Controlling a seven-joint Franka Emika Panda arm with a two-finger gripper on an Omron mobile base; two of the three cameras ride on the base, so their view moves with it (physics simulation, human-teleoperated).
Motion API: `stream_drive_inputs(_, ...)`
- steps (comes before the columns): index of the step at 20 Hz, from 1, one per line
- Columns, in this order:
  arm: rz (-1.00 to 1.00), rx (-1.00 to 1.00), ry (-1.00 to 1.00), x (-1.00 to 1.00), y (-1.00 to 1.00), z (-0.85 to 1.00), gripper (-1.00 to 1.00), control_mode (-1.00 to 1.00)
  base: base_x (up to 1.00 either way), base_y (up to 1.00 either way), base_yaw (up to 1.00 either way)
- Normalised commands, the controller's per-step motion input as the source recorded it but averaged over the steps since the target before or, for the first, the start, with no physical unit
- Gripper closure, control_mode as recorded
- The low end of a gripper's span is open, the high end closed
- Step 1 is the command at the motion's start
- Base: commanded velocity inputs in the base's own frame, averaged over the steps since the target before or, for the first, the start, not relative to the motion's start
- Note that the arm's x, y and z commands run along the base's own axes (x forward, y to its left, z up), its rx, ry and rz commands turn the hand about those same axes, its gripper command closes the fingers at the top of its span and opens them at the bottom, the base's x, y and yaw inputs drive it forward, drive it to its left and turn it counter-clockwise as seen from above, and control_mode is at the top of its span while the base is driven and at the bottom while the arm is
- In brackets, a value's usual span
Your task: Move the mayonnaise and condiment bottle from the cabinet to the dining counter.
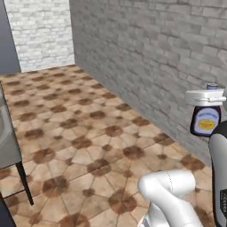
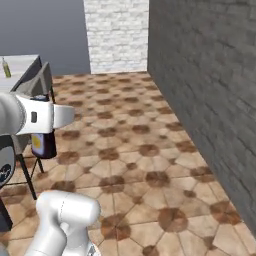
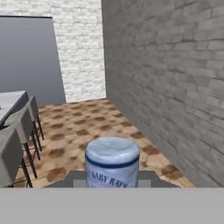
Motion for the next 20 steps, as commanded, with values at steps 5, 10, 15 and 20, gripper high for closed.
stream_drive_inputs(5, 0.00, 0.00, 0.00, 0.00, 0.00, 0.00, 1.00, 1.00, 1.00, -0.31, 0.46)
stream_drive_inputs(10, 0.00, 0.00, 0.00, 0.00, 0.00, 0.00, 1.00, 1.00, 1.00, -0.37, 0.48)
stream_drive_inputs(15, 0.00, 0.00, 0.00, 0.00, 0.00, 0.00, 1.00, 1.00, 1.00, -0.43, 0.48)
stream_drive_inputs(20, 0.00, 0.00, 0.00, 0.00, 0.00, 0.00, 1.00, 1.00, 1.00, -0.43, 0.47)
